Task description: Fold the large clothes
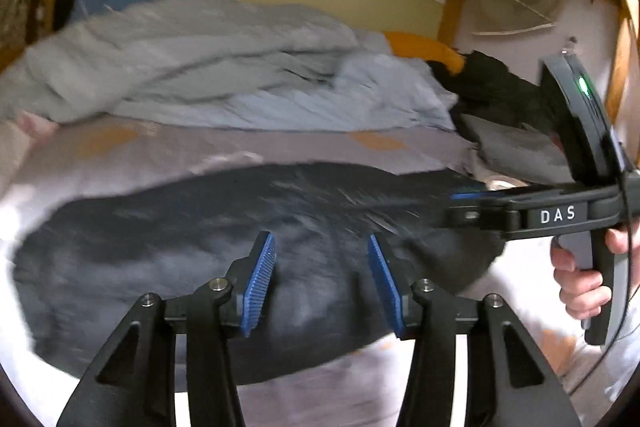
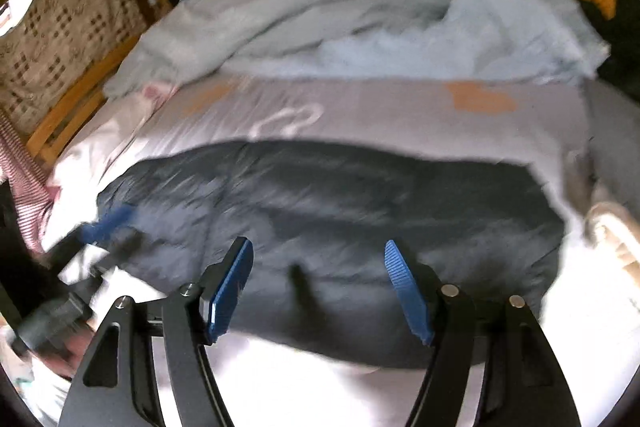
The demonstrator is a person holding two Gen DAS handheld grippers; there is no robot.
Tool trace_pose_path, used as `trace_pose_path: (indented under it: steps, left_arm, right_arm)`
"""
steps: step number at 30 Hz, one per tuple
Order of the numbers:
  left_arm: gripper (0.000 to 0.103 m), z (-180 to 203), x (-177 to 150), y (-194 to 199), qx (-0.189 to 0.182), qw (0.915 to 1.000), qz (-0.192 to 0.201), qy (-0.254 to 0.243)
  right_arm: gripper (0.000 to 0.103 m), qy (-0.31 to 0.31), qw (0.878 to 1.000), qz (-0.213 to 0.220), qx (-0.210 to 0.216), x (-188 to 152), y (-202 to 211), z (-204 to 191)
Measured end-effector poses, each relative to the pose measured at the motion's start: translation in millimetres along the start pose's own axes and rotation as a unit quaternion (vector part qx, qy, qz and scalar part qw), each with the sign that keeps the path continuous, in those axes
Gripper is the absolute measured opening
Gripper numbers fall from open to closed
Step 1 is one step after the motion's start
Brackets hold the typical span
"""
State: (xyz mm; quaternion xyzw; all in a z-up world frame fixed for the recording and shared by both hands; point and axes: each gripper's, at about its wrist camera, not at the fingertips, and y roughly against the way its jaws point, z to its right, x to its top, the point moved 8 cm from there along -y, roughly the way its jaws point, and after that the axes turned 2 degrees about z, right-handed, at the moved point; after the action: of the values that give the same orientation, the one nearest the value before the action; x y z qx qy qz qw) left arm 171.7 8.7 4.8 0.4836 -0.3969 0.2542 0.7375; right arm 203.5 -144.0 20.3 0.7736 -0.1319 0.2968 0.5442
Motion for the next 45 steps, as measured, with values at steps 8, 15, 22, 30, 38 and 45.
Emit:
trace_pose_path:
  steps: [8, 15, 22, 30, 38, 45]
  left_arm:
    - [0.025, -12.1, -35.6, -45.5, -0.081, 0.9943, -0.057, 0.042]
    - [0.026, -21.3, -58.8, -71.6, -0.1, 0.9862, -0.103, 0.082]
    - [0.026, -12.7, -56.8, -73.3, -0.068, 0.9926, -0.09, 0.046]
    - [0.026, -15.7, -58.5, -72.0, -0.059, 0.994, -0.081, 0.044]
    - [0.026, -16.5, -56.9, -81.9, -0.049, 0.9931, -0.095, 0.048]
    - [0.026, -22.1, -54.6, -86.0, -0.059, 0.9905, -0.102, 0.071]
  right_arm:
    - [0.008, -0.004, 0.999, -0.048, -0.015, 5.0, -39.0, -8.7]
    - [0.007, 0.014, 0.992, -0.098, -0.08, -25.4, -88.2, 11.9]
    - [0.001, -0.065, 0.992, -0.099, -0.052, -21.3, -94.6, 27.1]
    - [0.001, -0.078, 0.989, -0.104, 0.071, 12.4, -78.5, -34.3]
    - [0.0, -0.057, 0.99, -0.128, 0.031, 25.5, -137.0, -32.2]
    - [0.0, -0.08, 0.989, -0.122, 0.0, 50.8, -171.5, -18.8]
